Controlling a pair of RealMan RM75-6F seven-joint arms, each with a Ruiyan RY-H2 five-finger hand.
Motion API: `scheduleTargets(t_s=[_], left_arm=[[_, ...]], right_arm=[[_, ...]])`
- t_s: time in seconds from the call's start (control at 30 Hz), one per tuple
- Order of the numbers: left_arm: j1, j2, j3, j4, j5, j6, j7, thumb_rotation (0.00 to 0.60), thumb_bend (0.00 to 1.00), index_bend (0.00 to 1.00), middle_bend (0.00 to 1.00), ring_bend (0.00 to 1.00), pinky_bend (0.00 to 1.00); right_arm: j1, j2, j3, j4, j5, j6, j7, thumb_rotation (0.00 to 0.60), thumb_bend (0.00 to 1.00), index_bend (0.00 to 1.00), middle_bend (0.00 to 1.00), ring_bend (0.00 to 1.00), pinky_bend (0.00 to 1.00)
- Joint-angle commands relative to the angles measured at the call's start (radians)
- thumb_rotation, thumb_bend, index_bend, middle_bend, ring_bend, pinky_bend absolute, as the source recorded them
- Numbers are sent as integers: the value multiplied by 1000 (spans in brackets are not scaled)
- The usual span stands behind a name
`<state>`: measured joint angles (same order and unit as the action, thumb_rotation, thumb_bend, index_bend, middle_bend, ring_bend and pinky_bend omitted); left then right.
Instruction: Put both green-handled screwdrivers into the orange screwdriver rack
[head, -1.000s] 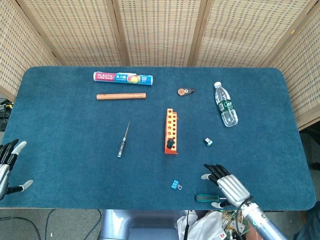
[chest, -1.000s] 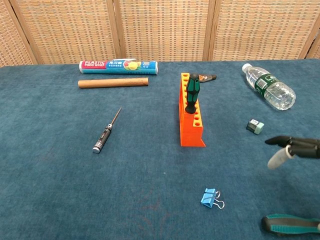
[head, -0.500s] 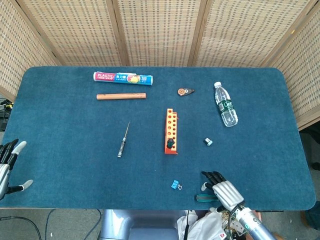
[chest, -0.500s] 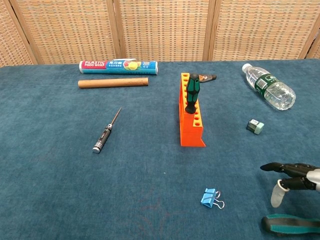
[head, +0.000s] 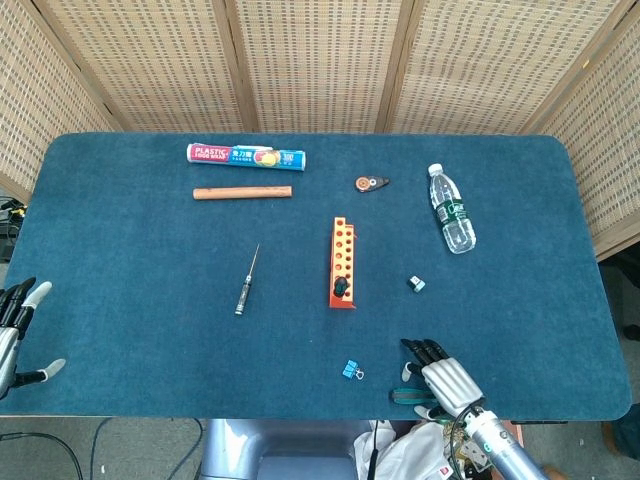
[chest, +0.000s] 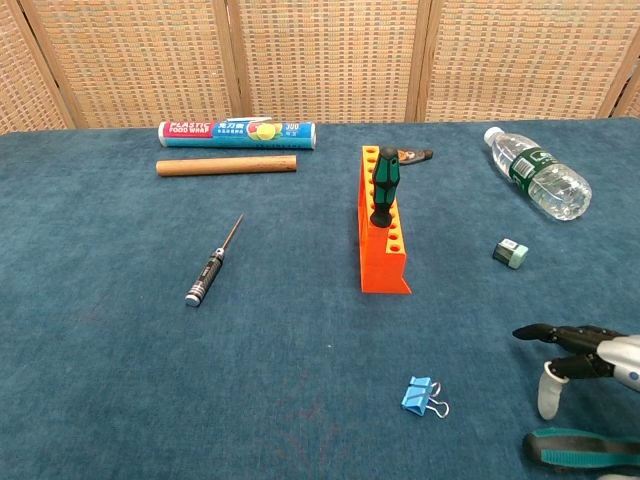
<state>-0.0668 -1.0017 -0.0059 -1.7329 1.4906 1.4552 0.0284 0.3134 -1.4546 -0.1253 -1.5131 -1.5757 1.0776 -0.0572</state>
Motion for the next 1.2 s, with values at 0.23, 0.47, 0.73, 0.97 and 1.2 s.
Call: scheduleTargets(t_s=[0.23,0.47,0.73,0.97,1.2], left_arm=[[0,0,-2,0,-3,-1,-2,600,0,0,0,0,0],[-1,-1,-2,0,-4,-2,0,600,0,0,0,0,0],[-2,-1,-3,-1,-5,-4,3,600,0,0,0,0,0],[1,3,-3,-3,-2,1,-7,600,0,0,0,0,0],[3,9,-3,-2,0,5,-22,600,0,0,0,0,0]], right_arm=[[3,-9,0,2,1,-3,-1,600,213,465,0,0,0],[2,-16,1,8,4,-1,1,600,297,526,0,0,0],[3,-3,1,-14,-15,22,43,600,328,563,0,0,0],[25,86,79,-158,-16,94,186,600,349,583,0,0,0],[40,174,152,-268,26,129,277,600,353,593,0,0,0]])
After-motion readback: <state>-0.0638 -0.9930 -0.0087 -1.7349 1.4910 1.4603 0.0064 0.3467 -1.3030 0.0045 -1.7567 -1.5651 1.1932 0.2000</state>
